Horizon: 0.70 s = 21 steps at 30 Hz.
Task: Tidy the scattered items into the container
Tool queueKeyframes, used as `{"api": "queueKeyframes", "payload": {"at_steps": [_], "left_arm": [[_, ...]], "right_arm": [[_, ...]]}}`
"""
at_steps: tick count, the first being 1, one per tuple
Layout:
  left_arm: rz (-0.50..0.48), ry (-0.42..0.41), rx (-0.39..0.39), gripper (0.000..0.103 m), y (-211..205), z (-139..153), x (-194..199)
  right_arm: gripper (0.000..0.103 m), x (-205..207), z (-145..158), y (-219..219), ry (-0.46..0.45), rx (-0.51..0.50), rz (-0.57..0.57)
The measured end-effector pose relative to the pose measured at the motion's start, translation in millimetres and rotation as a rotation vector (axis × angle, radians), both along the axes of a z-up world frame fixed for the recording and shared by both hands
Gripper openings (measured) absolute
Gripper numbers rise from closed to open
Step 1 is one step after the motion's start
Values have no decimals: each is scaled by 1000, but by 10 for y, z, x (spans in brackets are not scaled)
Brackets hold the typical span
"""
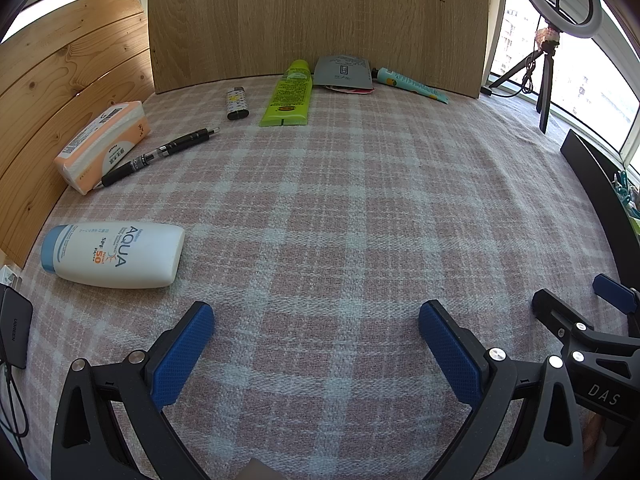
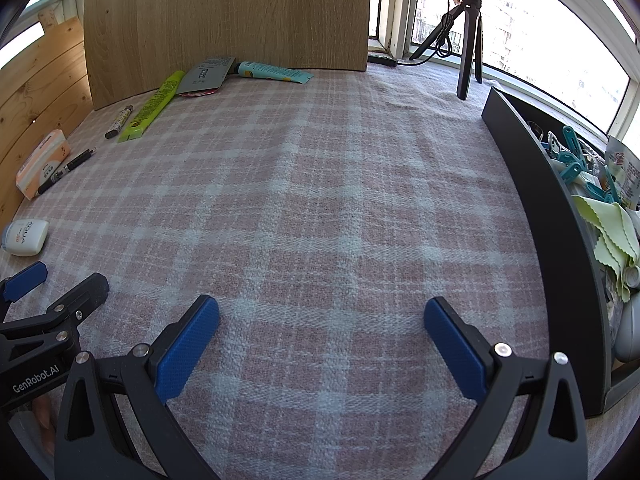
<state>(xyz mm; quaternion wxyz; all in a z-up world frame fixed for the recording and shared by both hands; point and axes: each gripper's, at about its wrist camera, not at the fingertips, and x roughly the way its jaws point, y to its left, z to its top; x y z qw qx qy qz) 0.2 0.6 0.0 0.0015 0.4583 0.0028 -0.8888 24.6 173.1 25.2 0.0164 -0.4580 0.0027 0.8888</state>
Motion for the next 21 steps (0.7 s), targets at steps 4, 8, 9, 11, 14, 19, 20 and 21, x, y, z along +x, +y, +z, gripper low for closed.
{"api": "queueKeyframes", "payload": {"at_steps": [4,8,9,11,14,19,20,21], "left_arm": [[0,0,0,103,1,0,0],[0,0,0,103,0,0,0],[0,0,0,103,1,0,0],[0,0,0,103,1,0,0],[0,0,0,103,0,0,0],[0,0,-1,103,1,0,0],[1,0,-1,103,0,0,0],[1,0,-1,103,1,0,0]], "right_arm": [[103,3,-3,-2,0,0,0],[103,4,-3,-3,0,0,0],[103,4,-3,-3,1,0,0],[103,4,-3,-3,0,0,0],[103,4,-4,-4,0,0,0],[103,-1,-15,-15,0,-1,1],[103,-2,-17,-16,0,-1,0],[103,-3,-18,-17,-1,-1,0]]}}
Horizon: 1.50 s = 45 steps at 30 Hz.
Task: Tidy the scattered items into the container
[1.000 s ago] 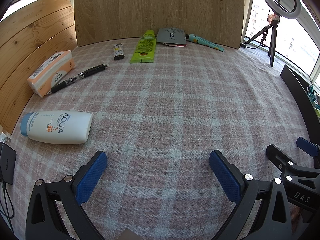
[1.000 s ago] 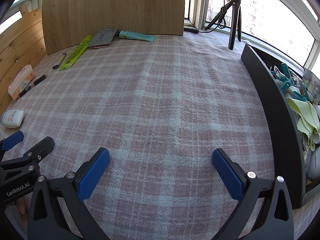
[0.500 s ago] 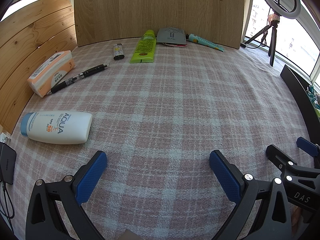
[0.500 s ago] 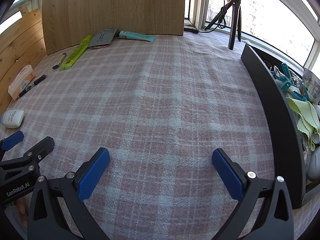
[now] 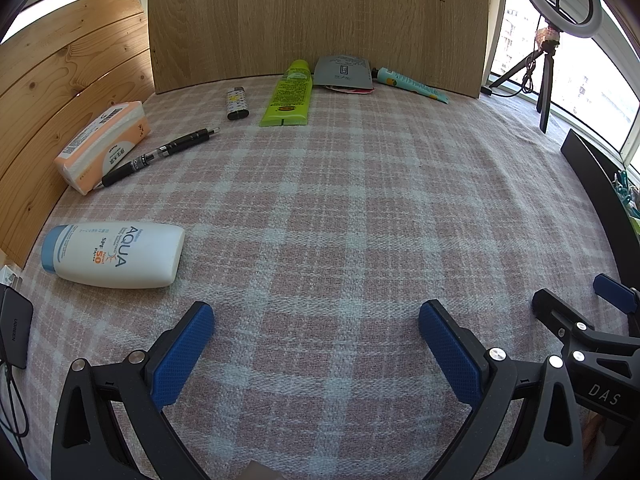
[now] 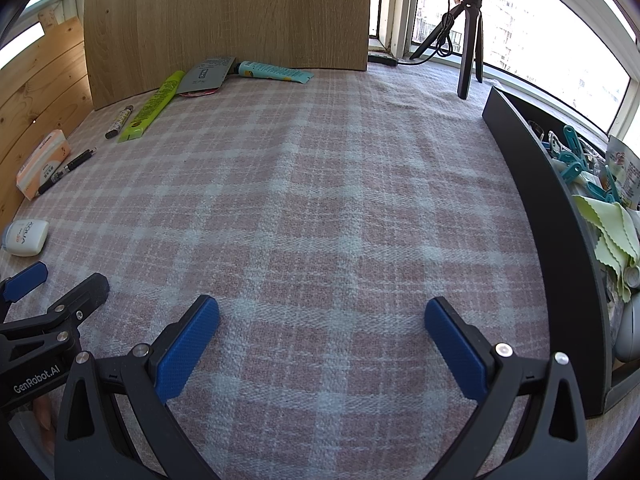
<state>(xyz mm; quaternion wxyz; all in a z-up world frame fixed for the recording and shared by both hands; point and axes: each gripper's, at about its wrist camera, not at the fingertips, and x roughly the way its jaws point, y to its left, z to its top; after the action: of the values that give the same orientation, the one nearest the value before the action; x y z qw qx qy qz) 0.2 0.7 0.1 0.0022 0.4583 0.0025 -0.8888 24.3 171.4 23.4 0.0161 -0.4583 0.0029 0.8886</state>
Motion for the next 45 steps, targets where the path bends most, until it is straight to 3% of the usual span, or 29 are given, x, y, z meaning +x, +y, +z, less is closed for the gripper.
{"api": "queueKeyframes", "payload": {"at_steps": [7,12,15,19,23,28,33,35,39,45], "left_arm": [[11,-1,-2,103,-2,-6,-2],[-9,-23,5,103,10,2,-5],[-58,-92,26,102,-23,30,-12],[-69,-121,100,97,-212,209,3],[-72,-51,96,97,-426,606,-92],[-61,8,42,98,-839,1041,-311],[3,13,-72,98,-1443,1182,-633],[63,-14,-37,97,-1713,1174,-705],[194,-41,113,95,-2122,1083,-723],[309,-59,213,88,-2269,771,-768]], "right_arm": [[103,-20,3,11,-18,2,8],[103,-147,-19,-14,-144,-6,-7],[102,-202,51,-56,-193,-20,-25],[101,-261,332,-168,-135,-22,-42],[101,-443,631,-320,-96,-70,-18],[101,-800,988,-574,-66,-64,73],[101,-1117,1250,-891,-47,-107,179],[101,-1258,1347,-1073,-38,-127,233],[101,-1577,1443,-1594,-32,-133,400],[99,-2007,1285,-2430,-72,-141,645]]}}
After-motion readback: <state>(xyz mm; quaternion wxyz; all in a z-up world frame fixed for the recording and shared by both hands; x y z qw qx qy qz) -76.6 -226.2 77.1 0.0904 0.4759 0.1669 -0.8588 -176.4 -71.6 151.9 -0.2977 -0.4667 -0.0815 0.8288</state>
